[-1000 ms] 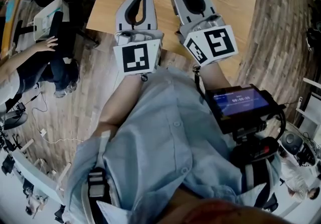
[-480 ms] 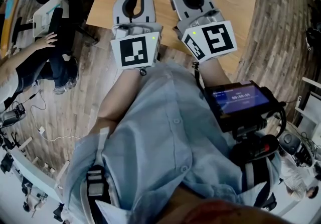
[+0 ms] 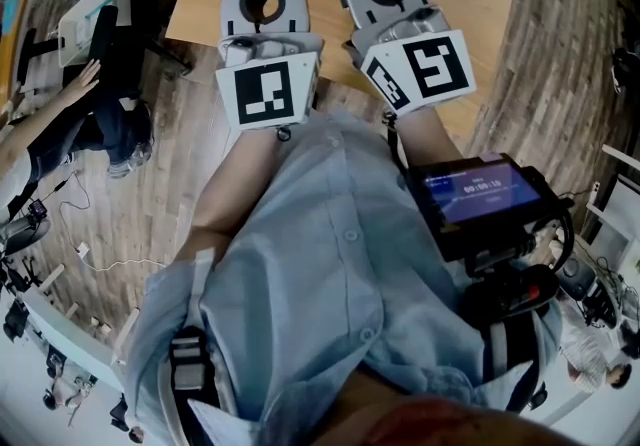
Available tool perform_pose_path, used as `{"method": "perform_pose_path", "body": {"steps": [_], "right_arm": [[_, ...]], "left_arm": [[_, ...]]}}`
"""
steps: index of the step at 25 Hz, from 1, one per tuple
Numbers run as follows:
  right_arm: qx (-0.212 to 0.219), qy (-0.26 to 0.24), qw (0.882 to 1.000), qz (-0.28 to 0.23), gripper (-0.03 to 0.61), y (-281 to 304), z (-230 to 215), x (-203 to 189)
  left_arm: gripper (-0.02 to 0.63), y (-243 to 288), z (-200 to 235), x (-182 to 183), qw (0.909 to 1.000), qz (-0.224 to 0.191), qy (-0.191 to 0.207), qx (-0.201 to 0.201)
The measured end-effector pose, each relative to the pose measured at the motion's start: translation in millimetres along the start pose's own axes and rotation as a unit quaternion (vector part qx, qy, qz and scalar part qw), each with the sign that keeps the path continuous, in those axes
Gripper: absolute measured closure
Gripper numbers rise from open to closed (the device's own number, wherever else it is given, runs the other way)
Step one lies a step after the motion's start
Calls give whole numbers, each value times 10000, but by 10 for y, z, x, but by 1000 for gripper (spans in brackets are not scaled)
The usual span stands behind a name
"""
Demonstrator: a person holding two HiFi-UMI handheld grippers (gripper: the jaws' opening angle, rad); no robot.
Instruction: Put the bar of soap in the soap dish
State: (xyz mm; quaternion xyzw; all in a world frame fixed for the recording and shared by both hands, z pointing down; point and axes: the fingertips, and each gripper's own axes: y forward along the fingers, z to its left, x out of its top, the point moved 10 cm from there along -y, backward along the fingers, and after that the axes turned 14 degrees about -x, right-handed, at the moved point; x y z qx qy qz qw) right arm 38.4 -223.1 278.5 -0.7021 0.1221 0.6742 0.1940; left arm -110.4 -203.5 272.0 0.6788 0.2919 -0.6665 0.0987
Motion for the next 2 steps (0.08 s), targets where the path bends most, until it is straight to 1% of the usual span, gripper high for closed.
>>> {"method": "perform_pose_path", "body": {"steps": [2], "right_arm": [[4,-2,10000,-4,574,1,-2,-5]], "left_arm": [[606,5,-2,-1,10000,-4,18,-6]]}}
